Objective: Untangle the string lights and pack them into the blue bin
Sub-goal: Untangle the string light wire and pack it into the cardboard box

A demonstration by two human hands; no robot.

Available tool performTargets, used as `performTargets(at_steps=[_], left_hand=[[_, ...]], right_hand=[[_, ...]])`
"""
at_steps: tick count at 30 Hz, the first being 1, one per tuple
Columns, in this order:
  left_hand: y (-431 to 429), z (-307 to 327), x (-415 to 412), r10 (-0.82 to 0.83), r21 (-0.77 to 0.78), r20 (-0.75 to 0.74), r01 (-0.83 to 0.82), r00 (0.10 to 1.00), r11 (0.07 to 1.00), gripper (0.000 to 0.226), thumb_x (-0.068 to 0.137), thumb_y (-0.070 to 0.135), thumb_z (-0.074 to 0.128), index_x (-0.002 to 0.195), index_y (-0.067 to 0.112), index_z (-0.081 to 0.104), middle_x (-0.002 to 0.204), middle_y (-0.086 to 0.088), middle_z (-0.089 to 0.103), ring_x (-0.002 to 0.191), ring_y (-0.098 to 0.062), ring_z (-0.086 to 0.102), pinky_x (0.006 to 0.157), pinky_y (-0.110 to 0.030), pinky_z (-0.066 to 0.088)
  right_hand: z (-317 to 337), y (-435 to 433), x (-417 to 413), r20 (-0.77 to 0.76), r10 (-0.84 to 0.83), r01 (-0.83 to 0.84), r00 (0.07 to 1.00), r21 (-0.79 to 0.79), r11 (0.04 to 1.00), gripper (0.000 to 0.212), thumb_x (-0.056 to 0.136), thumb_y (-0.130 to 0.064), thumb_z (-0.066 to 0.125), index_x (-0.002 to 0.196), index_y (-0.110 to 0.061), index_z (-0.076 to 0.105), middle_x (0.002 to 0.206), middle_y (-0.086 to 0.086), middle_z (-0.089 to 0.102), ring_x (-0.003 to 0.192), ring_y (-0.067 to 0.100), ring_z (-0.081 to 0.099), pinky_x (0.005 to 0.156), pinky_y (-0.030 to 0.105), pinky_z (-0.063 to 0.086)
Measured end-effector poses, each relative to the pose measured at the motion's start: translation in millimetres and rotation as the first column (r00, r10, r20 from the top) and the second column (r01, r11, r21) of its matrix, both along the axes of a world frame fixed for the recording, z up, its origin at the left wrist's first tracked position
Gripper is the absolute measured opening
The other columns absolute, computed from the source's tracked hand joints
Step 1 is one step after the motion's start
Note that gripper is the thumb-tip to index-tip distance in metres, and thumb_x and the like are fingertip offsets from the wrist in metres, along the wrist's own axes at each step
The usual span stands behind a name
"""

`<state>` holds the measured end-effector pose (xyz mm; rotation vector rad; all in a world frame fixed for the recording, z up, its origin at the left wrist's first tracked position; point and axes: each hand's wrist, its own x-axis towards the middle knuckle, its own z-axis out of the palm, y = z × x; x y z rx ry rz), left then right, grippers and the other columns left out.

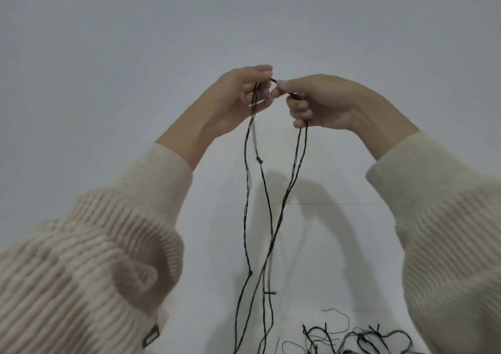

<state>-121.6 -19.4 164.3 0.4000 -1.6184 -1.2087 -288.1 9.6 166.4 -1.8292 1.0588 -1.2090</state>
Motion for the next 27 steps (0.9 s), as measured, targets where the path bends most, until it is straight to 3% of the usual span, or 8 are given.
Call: performTargets(at_steps=[3,6,9,12,15,21,23,27], left_hand=[[4.4,-10.4,-10.9,-0.018,-0.035,-0.008,0.018,1.000,0.999,0.008,0.090,0.025,0.056,0.092,0.018,0.059,0.082,0.004,0.060,0.079,-0.011,0.058,0.073,-0.022,0.053],[5.5,-39.3,-28.6,-0.079,0.000,0.179,0.081,0.981,0.997,0.027,0.093,0.045,0.047,0.106,0.024,0.057,0.096,0.003,0.066,0.097,-0.017,0.063,0.090,-0.034,0.050],[5.1,-72.4,-34.9,-0.206,0.154,0.278,0.168,0.938,0.974,0.024,0.094,0.028,0.050,0.115,0.016,0.050,0.058,0.005,0.057,0.057,-0.011,0.060,0.074,-0.029,0.056],[-8.7,-90.9,-19.2,-0.131,0.151,0.526,0.060,0.840,0.987,0.019,0.096,0.022,0.050,0.110,0.010,0.057,0.048,0.009,0.038,0.043,-0.007,0.040,0.058,-0.020,0.052],[-22.5,-93.2,4.5,-0.006,0.097,0.639,-0.074,0.769,0.993,0.019,0.094,0.024,0.053,0.099,0.008,0.065,0.050,0.008,0.035,0.043,-0.008,0.037,0.059,-0.020,0.046],[-31.4,-84.3,30.5,0.193,-0.066,0.729,-0.214,0.656,0.975,0.018,0.090,0.023,0.060,0.085,0.009,0.070,0.057,0.004,0.043,0.052,-0.013,0.047,0.063,-0.022,0.048],[-30.6,-81.5,31.1,0.213,-0.071,0.674,-0.225,0.707,0.972,0.017,0.091,0.022,0.059,0.083,0.010,0.068,0.058,0.004,0.045,0.054,-0.012,0.048,0.063,-0.022,0.048],[-28.9,-72.3,27.8,0.211,0.002,0.462,-0.238,0.862,0.971,0.019,0.094,0.020,0.054,0.079,0.011,0.061,0.053,0.007,0.037,0.048,-0.009,0.038,0.056,-0.021,0.037]], right_hand=[[5.0,-2.6,4.3,0.058,0.055,-0.051,0.997,-0.064,0.997,0.014,0.093,-0.019,0.051,0.090,-0.010,0.062,0.065,0.001,0.057,0.064,0.017,0.058,0.071,0.032,0.057],[6.3,-4.5,7.3,0.131,0.058,-0.046,0.990,-0.092,0.995,0.014,0.092,-0.017,0.052,0.090,-0.010,0.064,0.078,0.003,0.062,0.078,0.019,0.063,0.076,0.035,0.056],[6.0,-4.8,2.9,0.323,0.047,-0.016,0.945,-0.099,0.995,0.019,0.095,-0.018,0.048,0.084,-0.014,0.063,0.074,-0.001,0.068,0.074,0.015,0.066,0.075,0.030,0.054],[4.8,-6.7,-16.9,0.598,0.015,0.057,0.802,-0.102,0.993,0.024,0.097,-0.018,0.045,0.080,-0.015,0.061,0.069,-0.003,0.069,0.071,0.014,0.066,0.071,0.027,0.052],[-7.2,-13.8,-44.9,0.795,-0.045,0.147,0.605,-0.056,0.988,0.028,0.099,-0.016,0.041,0.075,-0.014,0.057,0.058,-0.003,0.068,0.063,0.014,0.063,0.062,0.022,0.049],[-66.6,-32.7,-94.7,0.937,-0.240,0.309,0.254,0.157,0.938,0.031,0.098,-0.009,0.031,0.072,-0.014,0.048,0.054,0.001,0.063,0.059,0.016,0.054,0.050,0.019,0.047],[-93.4,-38.8,-104.6,0.934,-0.299,0.312,0.194,0.230,0.922,0.031,0.097,-0.008,0.030,0.072,-0.013,0.048,0.061,0.002,0.061,0.058,0.015,0.053,0.047,0.018,0.048],[-152.6,-51.7,-111.6,0.848,-0.478,0.306,0.229,0.404,0.862,0.032,0.097,-0.009,0.035,0.069,-0.014,0.048,0.037,-0.002,0.058,0.063,0.015,0.052,0.043,0.017,0.050]])
